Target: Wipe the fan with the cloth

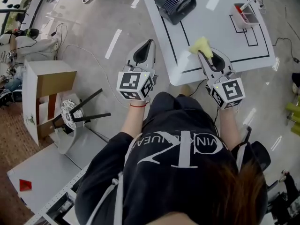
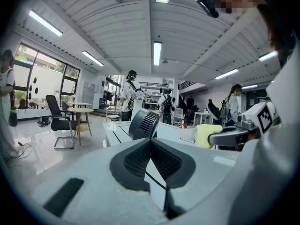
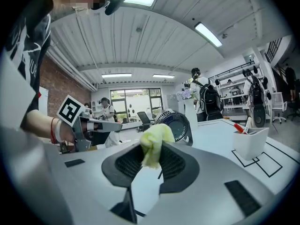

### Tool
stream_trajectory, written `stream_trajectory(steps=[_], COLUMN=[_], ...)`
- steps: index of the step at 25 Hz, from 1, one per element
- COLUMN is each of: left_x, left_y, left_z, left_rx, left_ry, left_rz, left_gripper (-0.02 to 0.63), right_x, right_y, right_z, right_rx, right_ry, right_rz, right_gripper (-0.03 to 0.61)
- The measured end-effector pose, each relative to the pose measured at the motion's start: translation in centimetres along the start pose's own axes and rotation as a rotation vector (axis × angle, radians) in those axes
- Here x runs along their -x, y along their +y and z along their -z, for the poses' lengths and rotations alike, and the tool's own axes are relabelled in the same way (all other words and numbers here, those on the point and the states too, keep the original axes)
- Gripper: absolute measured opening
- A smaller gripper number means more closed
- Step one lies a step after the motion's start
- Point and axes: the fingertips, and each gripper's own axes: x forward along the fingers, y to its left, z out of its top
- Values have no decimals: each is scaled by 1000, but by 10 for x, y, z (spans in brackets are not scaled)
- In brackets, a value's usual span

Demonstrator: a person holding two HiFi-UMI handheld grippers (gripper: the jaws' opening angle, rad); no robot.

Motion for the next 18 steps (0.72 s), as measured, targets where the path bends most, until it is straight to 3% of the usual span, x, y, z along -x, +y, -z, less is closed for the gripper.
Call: stream_trajectory(steps=[6,17,18], left_x=[-20,-73,-81], left_y=[-11,-6,-5], left_z=[-5,17,19], left_rx=[-21,-16,-12], left_ry=[18,137,144], left_rz=[36,124,135], left_gripper=[11,12,35], right_x=[3,-23,-27], right_y=[-17,-34,-37], right_z=[6,17,19], right_rx=[-43,-91,-100], right_ry=[15,58,60], right_rz=[42,113,122], right_gripper=[91,92,92])
